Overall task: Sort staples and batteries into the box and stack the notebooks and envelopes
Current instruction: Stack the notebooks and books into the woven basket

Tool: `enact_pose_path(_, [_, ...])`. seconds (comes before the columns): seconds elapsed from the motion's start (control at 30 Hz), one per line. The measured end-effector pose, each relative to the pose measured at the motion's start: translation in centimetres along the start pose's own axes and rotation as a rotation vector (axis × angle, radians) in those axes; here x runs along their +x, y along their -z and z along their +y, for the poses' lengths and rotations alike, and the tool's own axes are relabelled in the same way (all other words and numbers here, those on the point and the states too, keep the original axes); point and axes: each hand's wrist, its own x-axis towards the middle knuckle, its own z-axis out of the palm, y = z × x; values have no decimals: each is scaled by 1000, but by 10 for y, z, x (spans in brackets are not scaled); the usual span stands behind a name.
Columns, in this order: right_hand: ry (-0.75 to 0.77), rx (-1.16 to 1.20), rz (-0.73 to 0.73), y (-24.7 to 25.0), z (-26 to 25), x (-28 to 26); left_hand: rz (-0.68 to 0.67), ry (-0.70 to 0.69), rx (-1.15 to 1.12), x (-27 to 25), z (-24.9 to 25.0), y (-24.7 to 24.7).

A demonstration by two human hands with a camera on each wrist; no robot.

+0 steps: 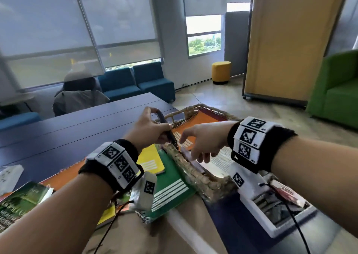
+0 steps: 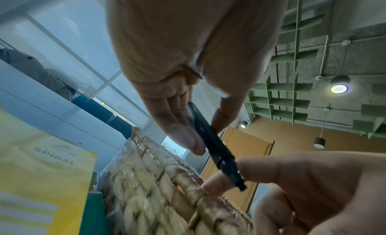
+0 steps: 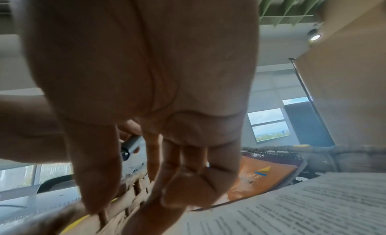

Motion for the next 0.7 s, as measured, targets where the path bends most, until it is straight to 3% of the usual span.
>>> enact_pose_path(0.07, [-8,-105,-33,-1,0,1,13,13,47,7,-1,-5])
enact_pose_path(0.2, [-5,-395,45,2,-3,-4,38,13,142,19,-4,-11])
enact_pose_path(0.33, [-18,-541,-44,-1,0,-4,58,-36,316,35,-9,-21])
enact_pose_path(0.5, [12,-744,-97,-7,-5,-4,60,-84,770,52,-20,-26])
enact_pose_path(0.7, [14,-750,-107,-4,-6,-1,-64,42,1310,57,-27,-37])
